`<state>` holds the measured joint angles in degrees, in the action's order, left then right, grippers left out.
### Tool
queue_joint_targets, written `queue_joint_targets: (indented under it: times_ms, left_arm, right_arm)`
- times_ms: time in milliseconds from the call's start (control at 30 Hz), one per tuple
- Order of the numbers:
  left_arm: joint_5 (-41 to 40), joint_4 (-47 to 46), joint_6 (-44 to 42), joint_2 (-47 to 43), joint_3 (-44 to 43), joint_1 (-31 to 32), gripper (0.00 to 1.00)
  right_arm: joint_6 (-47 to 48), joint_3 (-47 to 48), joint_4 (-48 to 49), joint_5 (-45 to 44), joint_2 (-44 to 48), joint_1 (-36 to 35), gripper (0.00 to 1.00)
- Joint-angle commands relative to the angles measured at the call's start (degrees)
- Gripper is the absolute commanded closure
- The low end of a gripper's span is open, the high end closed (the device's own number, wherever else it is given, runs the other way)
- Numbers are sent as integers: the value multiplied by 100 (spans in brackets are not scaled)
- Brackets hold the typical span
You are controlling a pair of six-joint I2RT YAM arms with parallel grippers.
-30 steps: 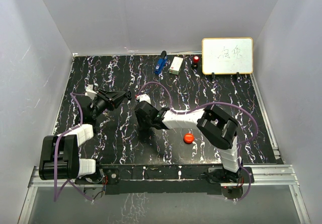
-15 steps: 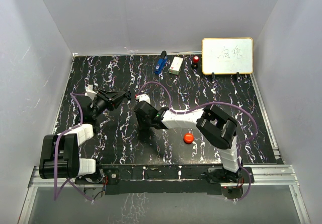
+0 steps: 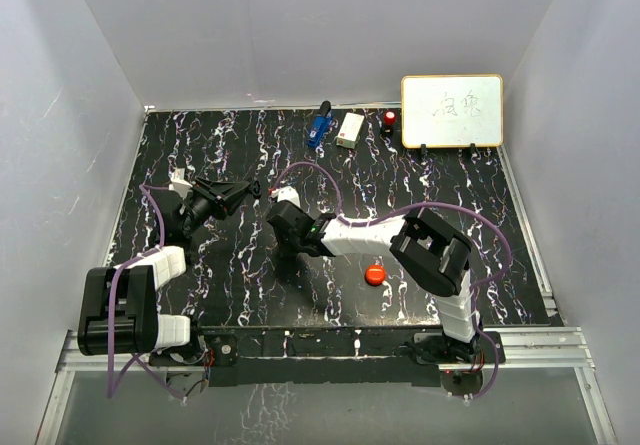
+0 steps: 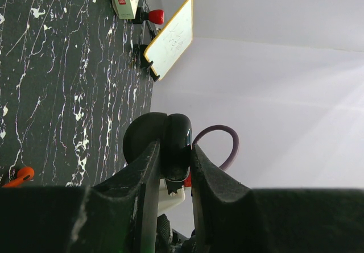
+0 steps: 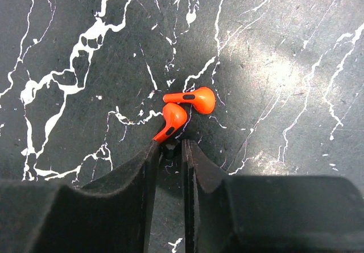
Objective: Insert the wireless bluetooth earbuds into the charging case
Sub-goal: Pick up the earbud from the center of the board.
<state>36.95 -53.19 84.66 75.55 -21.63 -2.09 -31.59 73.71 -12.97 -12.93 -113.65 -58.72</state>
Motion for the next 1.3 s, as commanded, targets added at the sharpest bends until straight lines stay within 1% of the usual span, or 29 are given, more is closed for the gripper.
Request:
queue_joint_targets:
  times_ms: [0, 133, 267, 300, 400, 533, 800, 1267]
  left_arm:
    - [135, -165, 31, -27, 31, -33, 100]
    - [136, -157, 29, -36, 36, -34, 100]
    - [146, -154, 25, -40, 26, -37, 100]
    - [154, -148, 16, -40, 27, -35, 100]
    - [147, -145, 18, -49, 27, -33, 100]
    - [153, -145, 16, -48, 26, -29, 100]
    - [147, -145, 12, -30, 36, -31, 100]
    - [140, -169, 15, -9, 40, -33, 100]
  right_arm:
    - [13, 162, -100, -127, 10, 14, 81]
    - [21, 165, -100, -135, 6, 6, 83]
    - [43, 172, -100, -142, 25, 12, 87]
    - [58, 172, -105, -142, 19, 12, 87]
    - [74, 181, -126, -163, 20, 10, 79]
    - [100, 197, -133, -220, 10, 18, 76]
    - [109, 210, -101, -162, -30, 64, 76]
    - [127, 224, -72, -74, -52, 89, 81]
